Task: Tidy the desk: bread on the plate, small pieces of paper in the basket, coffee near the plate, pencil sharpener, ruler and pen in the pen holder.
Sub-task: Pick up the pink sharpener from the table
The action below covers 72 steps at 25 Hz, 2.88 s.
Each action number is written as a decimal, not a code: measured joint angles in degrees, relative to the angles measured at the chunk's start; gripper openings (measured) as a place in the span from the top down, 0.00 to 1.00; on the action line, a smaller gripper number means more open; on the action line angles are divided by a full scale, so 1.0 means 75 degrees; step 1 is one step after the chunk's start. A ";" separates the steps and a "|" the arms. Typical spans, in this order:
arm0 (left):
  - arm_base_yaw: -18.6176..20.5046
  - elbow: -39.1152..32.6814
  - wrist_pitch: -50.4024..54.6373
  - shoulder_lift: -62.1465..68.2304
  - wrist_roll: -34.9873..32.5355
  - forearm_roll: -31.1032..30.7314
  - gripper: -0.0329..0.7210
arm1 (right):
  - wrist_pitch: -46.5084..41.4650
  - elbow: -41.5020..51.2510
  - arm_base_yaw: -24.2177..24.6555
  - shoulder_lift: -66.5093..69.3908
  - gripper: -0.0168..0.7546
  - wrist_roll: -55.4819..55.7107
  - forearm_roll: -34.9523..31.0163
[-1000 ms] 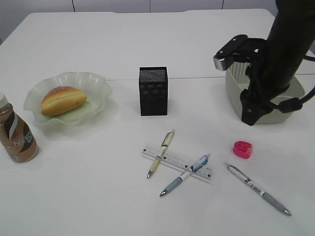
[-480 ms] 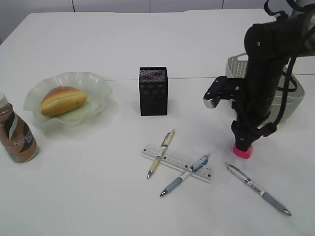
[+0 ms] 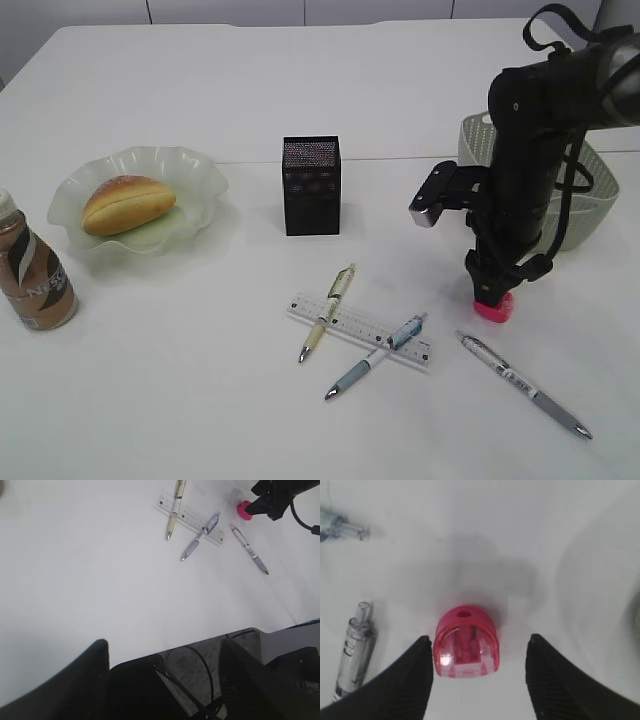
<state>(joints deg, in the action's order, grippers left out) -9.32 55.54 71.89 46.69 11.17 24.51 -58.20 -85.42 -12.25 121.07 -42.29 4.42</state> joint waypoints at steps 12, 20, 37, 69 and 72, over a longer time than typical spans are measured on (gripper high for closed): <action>0.0000 0.0000 0.0000 0.0000 0.0000 0.0000 0.30 | 0.0042 0.0000 0.0282 0.0000 0.38 0.0145 -0.0262; 0.0000 0.0000 0.0000 0.0000 0.0000 0.0000 0.30 | -0.0185 0.0000 0.0282 0.0000 0.38 -0.0167 -0.0590; 0.0000 0.0000 0.0000 0.0000 0.0000 0.0000 0.30 | -0.0172 0.0000 0.0282 0.0000 0.38 -0.0350 -0.0674; 0.0000 0.0000 0.0000 0.0000 0.0000 0.0000 0.30 | -0.0129 -0.0018 0.0282 0.0500 0.38 -0.0394 -0.0711; 0.0000 0.0000 0.0000 0.0000 0.0000 0.0000 0.30 | -0.0125 -0.0018 0.0282 0.0519 0.38 -0.0394 -0.0693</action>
<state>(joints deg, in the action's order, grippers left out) -9.32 55.54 71.89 46.69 11.17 24.51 -59.14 -85.55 -10.13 124.96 -45.25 -0.78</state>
